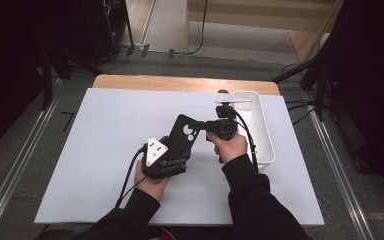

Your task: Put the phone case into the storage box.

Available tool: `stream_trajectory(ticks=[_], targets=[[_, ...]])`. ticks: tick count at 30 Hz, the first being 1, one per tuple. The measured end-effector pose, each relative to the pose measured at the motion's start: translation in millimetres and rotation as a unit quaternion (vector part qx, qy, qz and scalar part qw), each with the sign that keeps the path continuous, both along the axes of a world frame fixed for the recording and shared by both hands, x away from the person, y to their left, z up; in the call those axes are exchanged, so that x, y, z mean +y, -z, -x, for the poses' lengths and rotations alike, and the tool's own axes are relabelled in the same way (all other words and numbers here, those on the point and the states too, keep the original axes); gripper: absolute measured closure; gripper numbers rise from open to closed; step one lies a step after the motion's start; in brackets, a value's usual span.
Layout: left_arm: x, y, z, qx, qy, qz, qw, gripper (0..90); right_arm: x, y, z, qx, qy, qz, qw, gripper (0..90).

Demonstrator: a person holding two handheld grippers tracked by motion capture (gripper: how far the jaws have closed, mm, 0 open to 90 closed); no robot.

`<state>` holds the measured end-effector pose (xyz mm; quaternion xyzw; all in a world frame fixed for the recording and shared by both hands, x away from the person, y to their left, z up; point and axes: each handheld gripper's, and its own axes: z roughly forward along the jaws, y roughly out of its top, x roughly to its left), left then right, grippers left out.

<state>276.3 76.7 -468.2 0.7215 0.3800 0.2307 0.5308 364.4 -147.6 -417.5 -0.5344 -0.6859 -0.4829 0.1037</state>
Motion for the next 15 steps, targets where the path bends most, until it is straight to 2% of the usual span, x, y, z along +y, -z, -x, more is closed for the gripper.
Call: stream_trajectory(ticks=[4, 7, 9, 15], targets=[[-0.5, -1.1, -0.4, -0.001, 0.002, -0.004, 1.0, 13.0, -0.4, -2.7, 1.6, 0.001, -0.001, -0.003, 1.0, 74.4], [-0.3, -2.3, -2.9, 0.014, 0.01, -0.002, 0.9998, 11.6, 0.8, -4.4, 2.6, -0.002, -0.004, -0.002, 1.0, 74.5], [0.2, -4.4, -3.8, 0.018, 0.011, -0.009, 0.9997, 5.5, 2.2, -5.6, 3.3, -0.004, -0.005, 0.004, 1.0, 74.5], [6.4, -14.4, -8.9, 0.049, 0.026, 0.001, 0.9984, 5.3, 0.0, -7.3, 3.6, -0.013, 0.0, 0.018, 0.9997, 74.5]])
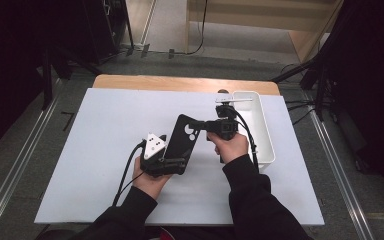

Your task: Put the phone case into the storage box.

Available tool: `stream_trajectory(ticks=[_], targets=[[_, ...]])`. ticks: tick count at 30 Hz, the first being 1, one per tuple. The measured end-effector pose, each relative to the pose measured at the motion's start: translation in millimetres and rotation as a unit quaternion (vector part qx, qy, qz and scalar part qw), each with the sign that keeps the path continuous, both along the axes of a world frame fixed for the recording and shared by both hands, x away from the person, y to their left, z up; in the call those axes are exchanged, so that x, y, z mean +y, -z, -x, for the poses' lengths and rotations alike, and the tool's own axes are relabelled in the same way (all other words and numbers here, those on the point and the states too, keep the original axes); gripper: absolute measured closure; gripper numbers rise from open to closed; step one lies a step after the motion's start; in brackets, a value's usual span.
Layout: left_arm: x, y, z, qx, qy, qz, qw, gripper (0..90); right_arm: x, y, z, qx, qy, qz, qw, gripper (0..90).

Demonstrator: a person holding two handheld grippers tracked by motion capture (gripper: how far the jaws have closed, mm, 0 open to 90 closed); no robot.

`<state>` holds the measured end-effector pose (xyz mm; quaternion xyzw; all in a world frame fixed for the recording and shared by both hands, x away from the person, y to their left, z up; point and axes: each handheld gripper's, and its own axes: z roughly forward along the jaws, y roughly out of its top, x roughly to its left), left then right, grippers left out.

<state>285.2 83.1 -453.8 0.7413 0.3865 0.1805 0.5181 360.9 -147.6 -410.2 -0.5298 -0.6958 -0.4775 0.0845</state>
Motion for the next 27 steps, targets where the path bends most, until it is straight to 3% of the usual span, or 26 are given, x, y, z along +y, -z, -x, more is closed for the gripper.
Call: stream_trajectory(ticks=[6, 14, 17, 18, 24, 27], targets=[[6.9, -7.7, -6.1, 0.039, 0.018, 0.001, 0.9991, 5.3, -2.8, -4.6, 1.5, -0.03, 0.006, 0.023, 0.9993, 74.5], [18.0, -15.7, -17.1, 0.097, 0.046, 0.001, 0.9942, 5.4, -7.7, -9.2, 2.9, -0.046, 0.01, 0.039, 0.9981, 74.5], [22.3, -18.3, -19.0, 0.1, 0.055, 0.004, 0.9934, 7.3, -9.4, -12.3, 4.6, -0.064, 0.008, 0.049, 0.9967, 74.5], [23.2, -19.8, -19.2, 0.099, 0.06, 0.007, 0.9932, 12.8, -9.8, -13.3, 5.3, -0.07, 0.008, 0.055, 0.9961, 74.5], [23.8, -25.7, -23.7, 0.131, 0.09, -0.014, 0.9872, 13.6, -12.8, -18.3, 9.1, -0.096, -0.004, 0.062, 0.9934, 74.4], [25.1, -28.0, -25.1, 0.139, 0.095, -0.018, 0.9855, 13.8, -13.5, -19.8, 11.2, -0.11, -0.009, 0.068, 0.9916, 74.4]])
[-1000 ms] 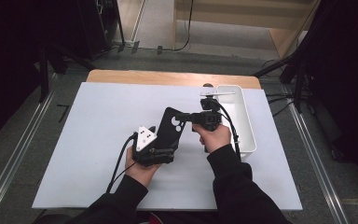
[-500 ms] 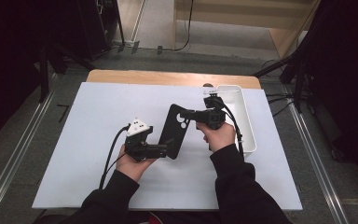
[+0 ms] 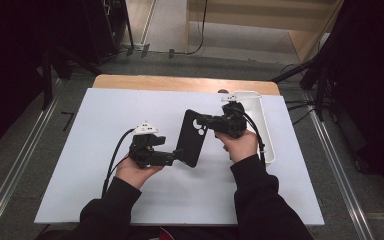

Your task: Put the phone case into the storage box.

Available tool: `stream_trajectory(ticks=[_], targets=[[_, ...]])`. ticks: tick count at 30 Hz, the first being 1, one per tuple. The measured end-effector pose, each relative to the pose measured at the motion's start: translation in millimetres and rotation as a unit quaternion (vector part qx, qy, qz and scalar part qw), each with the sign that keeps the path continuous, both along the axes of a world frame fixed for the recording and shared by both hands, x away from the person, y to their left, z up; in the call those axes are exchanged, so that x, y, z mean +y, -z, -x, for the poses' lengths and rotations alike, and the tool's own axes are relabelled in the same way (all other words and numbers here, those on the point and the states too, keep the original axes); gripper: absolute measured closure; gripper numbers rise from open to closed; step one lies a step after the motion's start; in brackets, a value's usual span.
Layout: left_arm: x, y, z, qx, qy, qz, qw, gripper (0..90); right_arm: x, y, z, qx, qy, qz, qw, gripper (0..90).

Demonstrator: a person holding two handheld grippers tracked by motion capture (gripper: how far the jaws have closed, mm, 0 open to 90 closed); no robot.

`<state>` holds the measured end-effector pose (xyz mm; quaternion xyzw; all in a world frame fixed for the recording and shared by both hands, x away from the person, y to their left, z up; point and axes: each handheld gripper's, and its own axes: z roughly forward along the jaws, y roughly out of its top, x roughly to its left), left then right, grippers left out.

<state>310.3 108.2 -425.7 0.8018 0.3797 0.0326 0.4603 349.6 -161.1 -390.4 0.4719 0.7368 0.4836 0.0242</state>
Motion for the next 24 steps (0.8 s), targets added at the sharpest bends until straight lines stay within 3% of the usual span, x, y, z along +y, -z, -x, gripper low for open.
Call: stream_trajectory(ticks=[5, 8, 14, 18, 20, 24], targets=[[4.5, -4.6, -4.0, 0.02, 0.026, -0.021, 0.9993, 23.1, -1.1, -1.8, 1.5, -0.017, -0.012, 0.006, 0.9998, 74.4], [6.4, -9.5, -7.1, 0.038, 0.049, -0.022, 0.9979, 23.4, -2.9, -3.3, 2.3, -0.022, -0.021, 0.005, 0.9995, 74.4], [8.2, -15.6, -8.7, 0.044, 0.065, -0.041, 0.9961, 26.0, -7.9, -7.2, 5.3, -0.046, -0.048, 0.01, 0.9978, 74.4], [11.7, -19.9, -9.2, 0.037, 0.075, -0.034, 0.9959, 26.0, -11.1, -10.3, 7.5, -0.054, -0.063, 0.01, 0.9965, 74.4], [14.0, -21.5, -10.7, 0.045, 0.085, -0.029, 0.9949, 26.2, -11.9, -11.2, 8.0, -0.055, -0.071, 0.011, 0.9959, 74.4], [16.3, -25.0, -10.7, 0.035, 0.1, -0.039, 0.9936, 28.9, -13.4, -11.3, 7.9, -0.059, -0.092, 0.009, 0.994, 74.4]])
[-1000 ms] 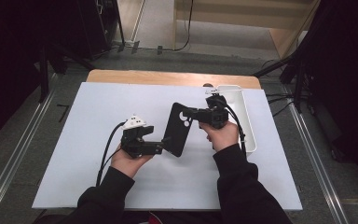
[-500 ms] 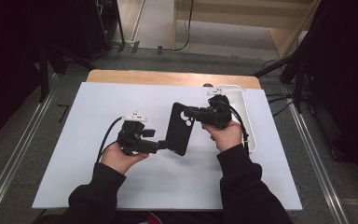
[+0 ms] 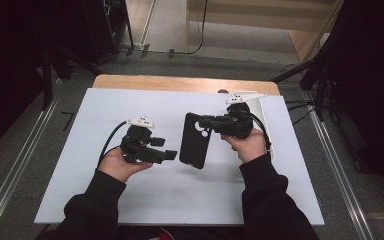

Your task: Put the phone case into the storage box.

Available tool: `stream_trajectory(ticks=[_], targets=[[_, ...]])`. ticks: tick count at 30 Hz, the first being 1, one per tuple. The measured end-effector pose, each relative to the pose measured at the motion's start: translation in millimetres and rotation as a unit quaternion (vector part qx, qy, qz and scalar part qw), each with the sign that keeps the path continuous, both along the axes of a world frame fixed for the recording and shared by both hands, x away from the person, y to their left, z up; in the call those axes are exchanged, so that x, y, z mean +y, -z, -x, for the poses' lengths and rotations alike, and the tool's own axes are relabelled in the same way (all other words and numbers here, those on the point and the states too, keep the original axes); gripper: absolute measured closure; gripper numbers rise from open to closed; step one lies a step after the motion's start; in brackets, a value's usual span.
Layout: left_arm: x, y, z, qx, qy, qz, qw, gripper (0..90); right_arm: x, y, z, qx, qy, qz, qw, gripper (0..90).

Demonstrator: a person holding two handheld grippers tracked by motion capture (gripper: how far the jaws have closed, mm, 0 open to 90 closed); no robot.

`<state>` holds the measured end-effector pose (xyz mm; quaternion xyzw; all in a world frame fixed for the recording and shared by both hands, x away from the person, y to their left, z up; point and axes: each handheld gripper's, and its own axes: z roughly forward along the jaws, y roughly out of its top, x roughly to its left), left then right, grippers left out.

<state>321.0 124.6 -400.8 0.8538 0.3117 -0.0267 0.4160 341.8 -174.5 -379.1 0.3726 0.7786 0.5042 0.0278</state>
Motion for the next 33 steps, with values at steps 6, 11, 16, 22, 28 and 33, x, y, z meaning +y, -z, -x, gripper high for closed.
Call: stream_trajectory(ticks=[6, 11, 16, 22, 28, 33], targets=[[3.6, -6.4, -1.8, 0.001, 0.016, 0.007, 0.9999, 30.7, 0.5, 0.1, 0.7, -0.004, -0.027, 0.01, 0.9996, 74.4], [8.1, -10.2, -5.8, 0.02, 0.027, 0.02, 0.9992, 30.6, 1.4, 0.7, 0.6, -0.003, -0.049, 0.016, 0.9986, 74.4], [9.5, -13.7, -6.4, 0.017, 0.042, 0.02, 0.9988, 30.3, 3.0, 1.0, 1.1, -0.007, -0.077, 0.02, 0.9968, 74.4], [8.9, -19.2, -5.0, 0.006, 0.066, 0.018, 0.9977, 30.3, 5.2, 1.4, 2.1, -0.01, -0.102, 0.025, 0.9944, 74.4], [10.5, -24.1, -6.2, 0.004, 0.081, 0.011, 0.9967, 30.3, 8.2, 2.3, 4.2, -0.024, -0.137, 0.02, 0.9901, 74.4], [10.8, -27.1, -6.0, 0.007, 0.092, 0.011, 0.9957, 30.3, 13.6, 3.1, 6.4, -0.027, -0.167, 0.029, 0.9851, 74.4]])
